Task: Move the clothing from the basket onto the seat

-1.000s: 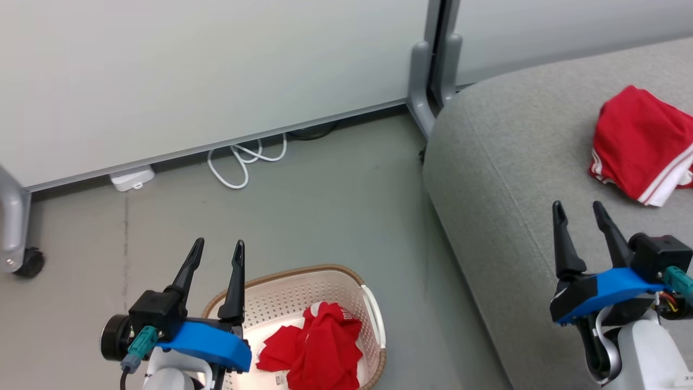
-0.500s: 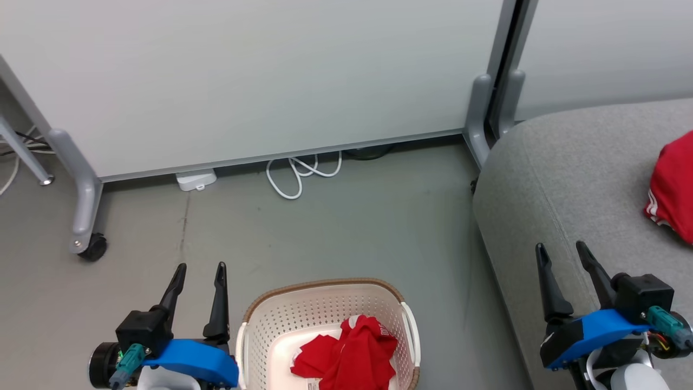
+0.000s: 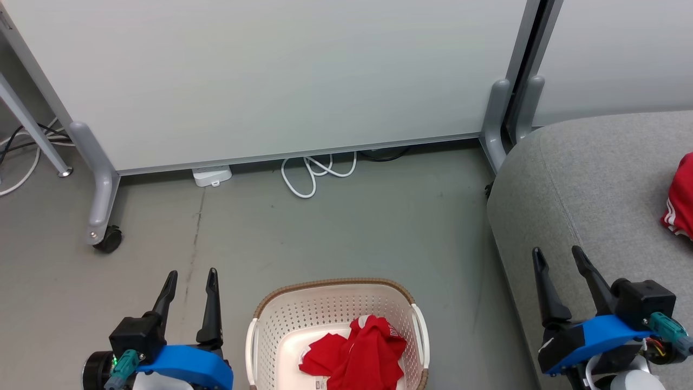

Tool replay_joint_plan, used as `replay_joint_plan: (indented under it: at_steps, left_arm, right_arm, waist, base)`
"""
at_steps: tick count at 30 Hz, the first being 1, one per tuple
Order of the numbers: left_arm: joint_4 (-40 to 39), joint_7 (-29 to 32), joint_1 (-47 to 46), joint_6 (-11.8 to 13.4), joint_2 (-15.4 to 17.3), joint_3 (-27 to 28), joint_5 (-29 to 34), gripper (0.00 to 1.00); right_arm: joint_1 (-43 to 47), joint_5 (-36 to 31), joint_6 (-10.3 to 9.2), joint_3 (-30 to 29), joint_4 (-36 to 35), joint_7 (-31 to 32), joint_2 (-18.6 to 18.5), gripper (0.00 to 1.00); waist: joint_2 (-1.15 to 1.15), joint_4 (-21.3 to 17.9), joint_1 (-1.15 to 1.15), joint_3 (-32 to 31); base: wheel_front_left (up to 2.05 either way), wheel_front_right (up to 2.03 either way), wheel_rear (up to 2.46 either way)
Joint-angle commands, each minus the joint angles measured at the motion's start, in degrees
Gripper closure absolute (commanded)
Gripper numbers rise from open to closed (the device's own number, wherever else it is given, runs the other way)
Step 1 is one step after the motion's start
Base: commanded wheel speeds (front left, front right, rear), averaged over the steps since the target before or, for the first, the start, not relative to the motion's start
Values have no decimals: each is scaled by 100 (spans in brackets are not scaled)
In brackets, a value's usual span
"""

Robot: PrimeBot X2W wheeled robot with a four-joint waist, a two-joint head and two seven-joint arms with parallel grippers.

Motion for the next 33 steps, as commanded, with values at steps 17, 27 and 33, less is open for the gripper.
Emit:
replay_joint_plan:
  at_steps: [17, 27, 33]
  left_arm:
    - [-50, -27, -83, -25, -75, -14, 36, 0]
    - [-56, -27, -167, -26, -37, -77, 35, 0]
    - [129, -27, -320, -26, -1, -133, 32, 0]
  right_arm:
    - [0, 79, 1, 25, -99, -14, 12, 0]
    - [-145, 141, 1, 173, -217, 12, 11, 0]
    - [-330, 183, 1, 354, -282, 6, 10, 0]
  waist:
    - [0, -89, 0, 195]
    - [0, -270, 0, 489]
    - [0, -636, 0, 929]
  base:
    - [0, 0, 0]
    - [0, 0, 0]
    - [0, 0, 0]
